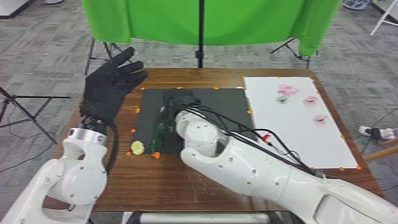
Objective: Arrange flowers
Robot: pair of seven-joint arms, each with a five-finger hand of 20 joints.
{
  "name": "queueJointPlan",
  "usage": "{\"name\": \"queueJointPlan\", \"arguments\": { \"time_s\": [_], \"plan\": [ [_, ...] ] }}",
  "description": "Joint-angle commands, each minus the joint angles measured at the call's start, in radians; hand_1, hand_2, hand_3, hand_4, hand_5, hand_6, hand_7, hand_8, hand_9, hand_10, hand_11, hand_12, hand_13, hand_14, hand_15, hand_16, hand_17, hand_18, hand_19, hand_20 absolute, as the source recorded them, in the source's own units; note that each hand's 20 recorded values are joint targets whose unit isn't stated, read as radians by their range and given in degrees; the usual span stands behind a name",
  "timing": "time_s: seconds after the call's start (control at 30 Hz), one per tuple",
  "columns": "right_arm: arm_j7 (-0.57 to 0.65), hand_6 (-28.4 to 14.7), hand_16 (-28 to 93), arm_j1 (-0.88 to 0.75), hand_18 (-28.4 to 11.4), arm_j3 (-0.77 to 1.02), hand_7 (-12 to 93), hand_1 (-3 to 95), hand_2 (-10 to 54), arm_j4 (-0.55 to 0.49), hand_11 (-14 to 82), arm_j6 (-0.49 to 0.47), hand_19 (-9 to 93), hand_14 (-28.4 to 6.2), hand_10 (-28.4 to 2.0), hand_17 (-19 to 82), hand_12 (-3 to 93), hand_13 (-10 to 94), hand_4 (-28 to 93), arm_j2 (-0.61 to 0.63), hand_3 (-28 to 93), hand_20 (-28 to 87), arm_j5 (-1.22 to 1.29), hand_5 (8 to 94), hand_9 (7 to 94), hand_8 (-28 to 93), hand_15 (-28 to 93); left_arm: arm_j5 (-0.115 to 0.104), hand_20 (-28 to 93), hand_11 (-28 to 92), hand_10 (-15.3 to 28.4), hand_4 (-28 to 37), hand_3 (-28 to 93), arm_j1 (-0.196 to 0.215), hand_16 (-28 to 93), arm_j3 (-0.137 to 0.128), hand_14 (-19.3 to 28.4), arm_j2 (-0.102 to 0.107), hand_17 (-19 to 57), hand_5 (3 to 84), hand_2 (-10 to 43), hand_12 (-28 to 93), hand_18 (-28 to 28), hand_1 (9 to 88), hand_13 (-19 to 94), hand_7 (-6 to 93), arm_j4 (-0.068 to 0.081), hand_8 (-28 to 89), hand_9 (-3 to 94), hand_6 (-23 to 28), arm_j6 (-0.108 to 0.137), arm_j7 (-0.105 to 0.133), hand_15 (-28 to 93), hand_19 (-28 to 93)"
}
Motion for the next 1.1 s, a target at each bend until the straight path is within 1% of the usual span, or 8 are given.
{"name": "queueJointPlan", "arguments": {
  "time_s": [0.03, 0.23, 0.37, 0.6, 0.73, 0.87, 1.0, 1.1],
  "plan": [
    [-0.017, 1.6, 15, -0.021, -23.0, 0.001, 12, 42.4, -9.5, -0.051, 40.3, 0.018, 93, -9.3, -12.4, 34, 17.7, 70, -28, 0.009, 59, 43, -0.027, 58.3, 75.2, -12, 74, -0.005, 12, 28, 21.6, -22.5, 79, 0.092, -10, -0.025, 28.4, 0.012, -7.4, 40.4, 8.6, 11, 25.3, 26.7, 29, 14.3, -0.035, -10, 38.6, 10.7, 0.030, 0.016, 57, 59],
    [0.000, 1.2, 14, -0.037, -23.4, 0.022, 12, 39.8, -9.5, -0.157, 40.7, 0.068, 93, -10.0, -12.7, 34, 17.5, 69, -28, 0.088, 60, 44, -0.030, 57.4, 74.5, -12, 75, -0.020, 12, 28, 21.5, -22.5, 79, 0.223, -10, -0.081, 28.4, 0.021, -7.5, 40.3, 8.6, 11, 25.4, 26.6, 29, 14.3, -0.089, -10, 38.6, 10.7, 0.077, 0.064, 57, 59],
    [-0.007, 0.5, 14, -0.064, -23.8, 0.104, 12, 38.4, -9.5, -0.251, 40.5, 0.080, 93, -10.4, -13.5, 34, 17.4, 69, -28, 0.166, 61, 45, -0.011, 56.7, 73.7, -11, 75, -0.023, 12, 28, 21.5, -22.5, 79, 0.270, -10, -0.107, 28.4, 0.016, -7.4, 40.3, 8.6, 11, 25.4, 26.7, 29, 14.3, -0.103, -10, 38.6, 10.6, 0.085, 0.074, 57, 59],
    [0.015, -0.2, 13, -0.112, -24.2, 0.246, 11, 35.2, -9.5, -0.358, 37.1, 0.160, 92, -11.9, -15.5, 31, 16.2, 65, -28, 0.375, 65, 44, 0.072, 55.2, 70.6, -11, 74, -0.045, 12, 28, 21.5, -22.6, 79, 0.308, -10, -0.109, 28.4, 0.022, -7.5, 40.1, 8.5, 11, 25.3, 26.7, 29, 14.4, -0.103, -10, 38.6, 10.5, 0.113, 0.107, 57, 59],
    [0.029, -0.2, 10, -0.152, -24.1, 0.302, 12, 33.1, -9.5, -0.364, 28.9, 0.202, 82, -12.4, -16.3, 25, 14.5, 61, -28, 0.501, 69, 40, 0.119, 55.0, 66.3, -11, 68, -0.055, 12, 28, 21.5, -22.6, 79, 0.327, -10, -0.108, 28.4, 0.028, -7.5, 39.9, 8.5, 11, 25.3, 26.6, 29, 14.5, -0.106, -10, 38.6, 10.4, 0.125, 0.125, 57, 59],
    [0.082, 0.3, 9, -0.206, -23.8, 0.340, 13, 32.8, -9.5, -0.353, 22.6, 0.219, 80, -12.8, -16.8, 24, 13.8, 58, -28, 0.597, 72, 39, 0.117, 54.9, 61.7, -12, 64, -0.057, 12, 28, 21.5, -22.6, 79, 0.339, -10, -0.104, 28.4, 0.025, -7.5, 39.9, 8.5, 11, 25.3, 26.5, 29, 14.5, -0.107, -10, 38.5, 10.4, 0.124, 0.131, 57, 58],
    [0.143, 0.1, 8, -0.251, -23.8, 0.363, 13, 32.5, -9.5, -0.338, 19.8, 0.232, 80, -13.2, -17.1, 24, 13.4, 57, -28, 0.663, 73, 38, 0.097, 54.2, 59.1, -12, 63, -0.062, 12, 28, 21.5, -22.6, 79, 0.344, -10, -0.105, 28.4, 0.025, -7.5, 39.7, 8.5, 11, 25.3, 26.5, 29, 14.4, -0.101, -10, 38.4, 10.3, 0.128, 0.140, 57, 58],
    [0.188, -0.1, 8, -0.289, -23.7, 0.394, 13, 32.1, -9.5, -0.326, 17.6, 0.213, 81, -13.4, -17.4, 24, 13.1, 56, -28, 0.690, 74, 38, 0.083, 53.6, 56.4, -12, 63, -0.071, 12, 28, 21.3, -22.6, 79, 0.346, -10, -0.101, 28.4, 0.026, -7.6, 39.7, 8.3, 11, 25.3, 26.3, 29, 14.3, -0.088, -10, 38.3, 10.1, 0.125, 0.152, 57, 58]
  ]
}}
